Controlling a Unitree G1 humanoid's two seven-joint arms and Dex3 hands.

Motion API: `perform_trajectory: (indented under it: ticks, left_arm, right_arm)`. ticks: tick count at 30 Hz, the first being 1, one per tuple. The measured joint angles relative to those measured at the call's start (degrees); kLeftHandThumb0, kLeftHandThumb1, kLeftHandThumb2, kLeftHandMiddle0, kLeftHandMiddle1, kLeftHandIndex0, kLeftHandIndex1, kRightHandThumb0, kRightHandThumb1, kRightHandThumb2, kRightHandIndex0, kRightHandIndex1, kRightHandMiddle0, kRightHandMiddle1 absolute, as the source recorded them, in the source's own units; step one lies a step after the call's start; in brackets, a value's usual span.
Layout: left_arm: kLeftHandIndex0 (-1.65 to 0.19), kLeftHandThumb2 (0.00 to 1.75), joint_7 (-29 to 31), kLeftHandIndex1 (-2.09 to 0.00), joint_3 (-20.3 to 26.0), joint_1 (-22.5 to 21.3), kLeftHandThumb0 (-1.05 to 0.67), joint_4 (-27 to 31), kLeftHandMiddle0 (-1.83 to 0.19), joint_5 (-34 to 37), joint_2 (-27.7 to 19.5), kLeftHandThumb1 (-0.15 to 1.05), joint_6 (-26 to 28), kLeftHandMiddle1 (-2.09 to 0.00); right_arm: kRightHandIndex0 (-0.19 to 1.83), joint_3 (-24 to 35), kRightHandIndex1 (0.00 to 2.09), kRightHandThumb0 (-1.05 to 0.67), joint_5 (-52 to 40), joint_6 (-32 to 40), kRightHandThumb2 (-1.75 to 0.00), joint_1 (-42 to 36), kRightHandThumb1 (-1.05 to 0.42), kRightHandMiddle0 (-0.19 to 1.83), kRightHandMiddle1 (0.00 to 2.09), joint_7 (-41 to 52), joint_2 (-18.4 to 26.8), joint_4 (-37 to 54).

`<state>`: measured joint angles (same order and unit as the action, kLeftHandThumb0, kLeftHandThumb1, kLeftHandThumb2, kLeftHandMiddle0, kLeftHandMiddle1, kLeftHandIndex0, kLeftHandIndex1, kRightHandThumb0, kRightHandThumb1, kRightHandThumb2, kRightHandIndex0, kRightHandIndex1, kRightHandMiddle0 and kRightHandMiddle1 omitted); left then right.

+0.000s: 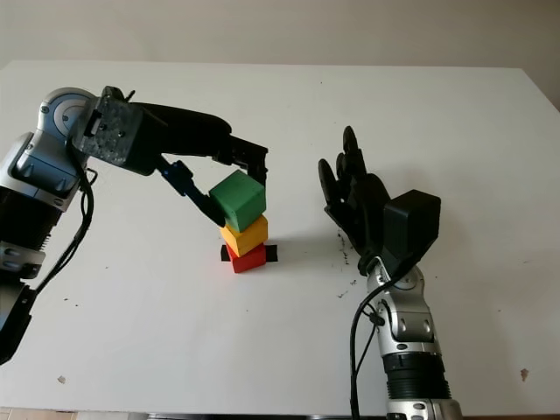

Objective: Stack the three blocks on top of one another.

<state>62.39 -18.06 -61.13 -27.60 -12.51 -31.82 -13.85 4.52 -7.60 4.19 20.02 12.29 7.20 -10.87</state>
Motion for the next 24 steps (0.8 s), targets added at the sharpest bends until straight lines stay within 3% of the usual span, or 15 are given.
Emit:
perform_trajectory:
  ticks: [5, 11, 24]
  left_arm:
    - [-0.27, 0.11, 0.1, -1.54, 0.0, 0.0, -0.43, -0.2, -0.25, 0.2, 0.2, 1.05, -0.4, -0.07]
    - [-0.37, 0.06, 1.0, -1.19, -0.3, 0.0, -0.48, -0.1, -0.19, -0.6, 0.1, 1.04, 0.3, -0.04]
    - [-0.36, 0.05, 2.4, -0.99, -0.8, -0.1, -0.57, 0.9, -0.08, -2.6, -0.3, 1.01, 1.4, -0.04]
  right_arm:
    - [-0.19, 0.0, 0.0, -0.74, 0.1, 0.0, -0.51, -0.1, -1.05, -0.19, 0.0, 0.0, 0.0, 0.0]
    - [-0.19, 0.0, 0.0, -0.73, 0.1, 0.0, -0.51, 0.0, -1.05, -0.19, 0.0, 0.0, 0.1, 0.0]
    - [-0.19, 0.0, 0.0, -0.74, 0.1, 0.0, -0.51, 0.0, -1.05, -0.19, 0.0, 0.0, 0.1, 0.0]
